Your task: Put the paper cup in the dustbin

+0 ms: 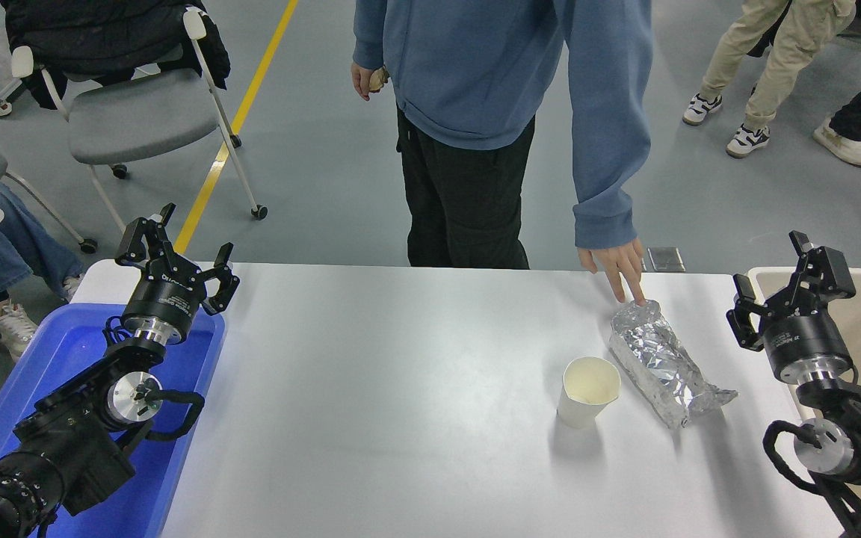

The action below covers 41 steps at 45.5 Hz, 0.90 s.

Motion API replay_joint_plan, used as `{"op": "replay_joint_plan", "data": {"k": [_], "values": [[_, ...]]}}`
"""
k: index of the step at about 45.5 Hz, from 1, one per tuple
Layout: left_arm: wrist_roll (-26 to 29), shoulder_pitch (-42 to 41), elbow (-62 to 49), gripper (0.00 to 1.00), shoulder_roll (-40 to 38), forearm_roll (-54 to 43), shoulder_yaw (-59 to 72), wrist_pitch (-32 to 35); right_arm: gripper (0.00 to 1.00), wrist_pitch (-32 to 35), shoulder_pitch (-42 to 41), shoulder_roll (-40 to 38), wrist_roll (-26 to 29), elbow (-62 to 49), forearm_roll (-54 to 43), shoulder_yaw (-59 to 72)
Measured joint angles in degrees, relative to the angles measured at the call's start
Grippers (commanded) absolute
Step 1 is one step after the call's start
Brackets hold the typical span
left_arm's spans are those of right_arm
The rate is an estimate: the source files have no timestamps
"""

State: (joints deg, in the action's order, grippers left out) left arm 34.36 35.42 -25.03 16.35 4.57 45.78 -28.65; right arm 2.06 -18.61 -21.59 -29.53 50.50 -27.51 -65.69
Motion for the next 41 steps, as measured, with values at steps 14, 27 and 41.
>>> {"op": "replay_joint_plan", "data": {"k": [14, 27, 41], "values": [[0.0, 0.0, 0.0, 1.0, 0.0, 0.0, 0.0, 0.0, 1.0, 0.0, 0.0, 0.4, 0.0, -0.2, 0.0, 0.0], [0.0, 0.0, 0.0, 1.0, 0.0, 0.0, 0.0, -0.1, 1.0, 0.0, -0.2, 1.4, 0.0, -0.3, 0.0, 0.2], [0.0, 0.0, 0.0, 1.0, 0.0, 0.0, 0.0, -0.1, 1.0, -0.7, -0.4, 0.8, 4.4, 1.6, 0.3, 1.8]]}}
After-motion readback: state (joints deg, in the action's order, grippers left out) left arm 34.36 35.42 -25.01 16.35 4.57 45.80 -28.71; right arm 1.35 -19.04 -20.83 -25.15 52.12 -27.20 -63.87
